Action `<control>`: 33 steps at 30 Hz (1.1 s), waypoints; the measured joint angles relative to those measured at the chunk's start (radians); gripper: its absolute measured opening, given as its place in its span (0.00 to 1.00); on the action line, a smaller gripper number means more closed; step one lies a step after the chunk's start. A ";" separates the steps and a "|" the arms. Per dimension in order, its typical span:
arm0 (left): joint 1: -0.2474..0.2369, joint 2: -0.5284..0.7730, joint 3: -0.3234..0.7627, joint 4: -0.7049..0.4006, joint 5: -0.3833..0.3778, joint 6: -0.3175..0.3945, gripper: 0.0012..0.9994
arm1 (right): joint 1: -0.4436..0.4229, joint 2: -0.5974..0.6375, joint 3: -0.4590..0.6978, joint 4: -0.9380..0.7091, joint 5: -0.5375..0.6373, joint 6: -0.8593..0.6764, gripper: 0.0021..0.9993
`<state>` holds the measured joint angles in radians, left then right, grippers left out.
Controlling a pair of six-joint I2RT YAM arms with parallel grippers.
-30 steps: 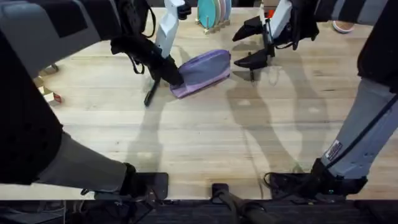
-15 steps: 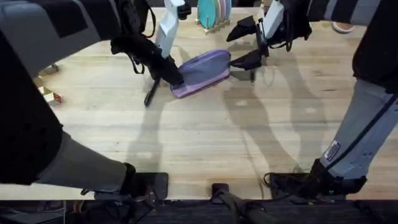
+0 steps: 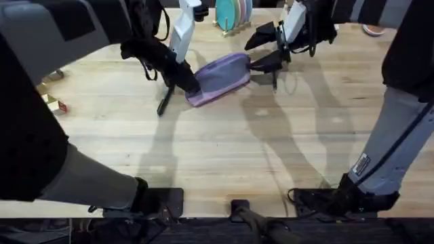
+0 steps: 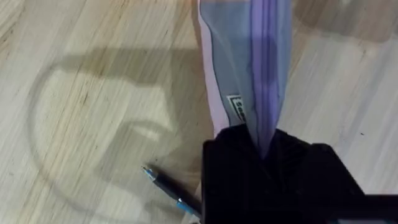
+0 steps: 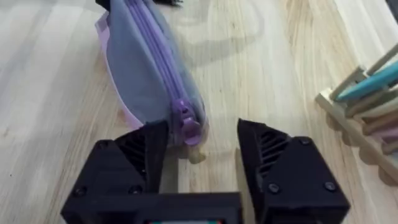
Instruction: Unzip the bag, pick up the pens from the table one at a time and place them inside, then zip the bag closed.
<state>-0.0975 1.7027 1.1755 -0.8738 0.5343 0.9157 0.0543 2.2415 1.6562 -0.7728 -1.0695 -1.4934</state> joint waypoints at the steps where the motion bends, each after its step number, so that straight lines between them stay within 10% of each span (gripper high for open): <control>1: 0.000 0.000 0.000 0.000 0.000 0.000 0.04 | 0.003 0.000 0.000 0.001 0.000 0.000 0.63; 20: 0.000 0.000 0.000 0.001 0.000 -0.003 0.04 | 0.014 0.000 0.000 0.007 -0.001 0.000 0.05; 33: 0.000 0.000 0.000 0.002 0.001 -0.003 0.04 | 0.004 0.000 0.000 0.000 -0.012 0.000 0.03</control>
<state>-0.0975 1.7027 1.1755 -0.8715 0.5350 0.9127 0.0582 2.2414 1.6562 -0.7731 -1.0813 -1.4933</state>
